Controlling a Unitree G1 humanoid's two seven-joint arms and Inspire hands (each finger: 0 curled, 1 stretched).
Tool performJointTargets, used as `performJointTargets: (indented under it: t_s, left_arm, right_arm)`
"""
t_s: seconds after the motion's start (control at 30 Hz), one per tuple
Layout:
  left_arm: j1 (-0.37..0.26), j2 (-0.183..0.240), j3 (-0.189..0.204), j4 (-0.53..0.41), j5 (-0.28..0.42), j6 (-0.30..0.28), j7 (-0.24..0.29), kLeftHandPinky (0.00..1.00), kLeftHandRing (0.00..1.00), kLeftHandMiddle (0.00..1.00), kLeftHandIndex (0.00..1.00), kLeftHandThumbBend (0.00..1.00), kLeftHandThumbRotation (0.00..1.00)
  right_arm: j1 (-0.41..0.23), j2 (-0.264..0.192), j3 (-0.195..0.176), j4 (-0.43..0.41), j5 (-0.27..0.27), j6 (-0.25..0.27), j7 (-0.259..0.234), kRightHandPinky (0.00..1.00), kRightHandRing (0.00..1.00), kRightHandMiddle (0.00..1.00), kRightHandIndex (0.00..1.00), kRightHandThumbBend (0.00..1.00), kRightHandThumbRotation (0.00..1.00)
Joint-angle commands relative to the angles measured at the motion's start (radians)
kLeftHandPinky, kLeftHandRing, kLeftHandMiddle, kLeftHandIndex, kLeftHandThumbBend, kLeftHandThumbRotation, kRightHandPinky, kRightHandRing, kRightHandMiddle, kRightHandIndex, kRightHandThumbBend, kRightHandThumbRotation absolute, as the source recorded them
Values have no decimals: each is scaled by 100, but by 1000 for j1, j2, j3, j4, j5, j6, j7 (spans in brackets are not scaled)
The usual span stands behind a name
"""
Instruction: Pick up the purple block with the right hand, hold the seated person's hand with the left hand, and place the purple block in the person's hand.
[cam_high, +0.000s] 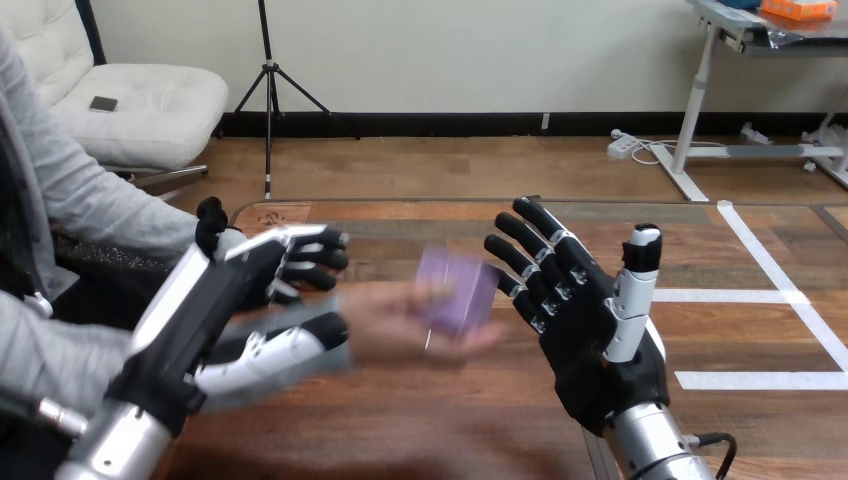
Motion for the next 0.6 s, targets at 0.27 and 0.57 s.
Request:
performJointTargets:
  t_s: [0.27,0.57]
  left_arm:
    - [3,-62,38,31,-24,-83,24,66,77,80,78,100,91]
    - [0,-83,45,107,-64,-151,0,65,75,78,78,100,97]
  right_arm:
    - [-8,-6,-31,-3,18,18,17,85,86,87,86,100,100]
    - [2,-10,-41,3,16,21,27,82,86,87,86,100,100]
